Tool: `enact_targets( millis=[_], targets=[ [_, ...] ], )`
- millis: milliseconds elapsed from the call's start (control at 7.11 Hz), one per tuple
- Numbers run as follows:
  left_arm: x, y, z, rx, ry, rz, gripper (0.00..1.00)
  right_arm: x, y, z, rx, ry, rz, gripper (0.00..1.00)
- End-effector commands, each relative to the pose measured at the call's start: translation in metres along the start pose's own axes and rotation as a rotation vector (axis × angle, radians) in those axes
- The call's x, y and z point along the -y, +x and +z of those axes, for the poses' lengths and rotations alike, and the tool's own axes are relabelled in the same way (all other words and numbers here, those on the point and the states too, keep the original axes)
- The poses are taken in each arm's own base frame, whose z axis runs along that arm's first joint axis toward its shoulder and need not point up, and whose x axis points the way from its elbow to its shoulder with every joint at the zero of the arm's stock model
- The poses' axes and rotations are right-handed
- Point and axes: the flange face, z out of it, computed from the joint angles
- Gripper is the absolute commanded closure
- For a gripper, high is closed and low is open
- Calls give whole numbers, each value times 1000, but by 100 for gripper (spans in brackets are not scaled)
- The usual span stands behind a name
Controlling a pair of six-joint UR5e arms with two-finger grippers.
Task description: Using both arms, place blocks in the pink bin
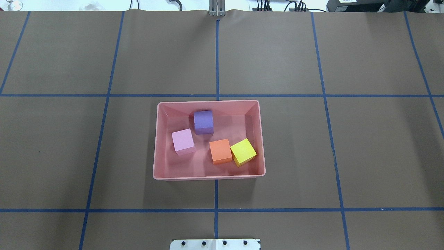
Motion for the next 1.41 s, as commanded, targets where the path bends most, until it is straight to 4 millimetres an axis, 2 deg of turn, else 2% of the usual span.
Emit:
enact_targets(
  millis=[0, 563, 1126, 1266],
  targets=[
    [-1, -2, 2, 1, -5, -3, 0, 0, 0, 0, 0, 8, 1, 0],
    [-2, -3, 3, 1, -7, -6, 0, -2, 4, 5, 0, 0, 3, 0],
    [-6, -4, 5, 7, -12, -10, 0, -3, 25, 29, -5, 29, -21, 0],
    [-6, -4, 5, 5, -12, -10, 0, -3, 25, 30, -5, 33, -23, 0]
  ],
)
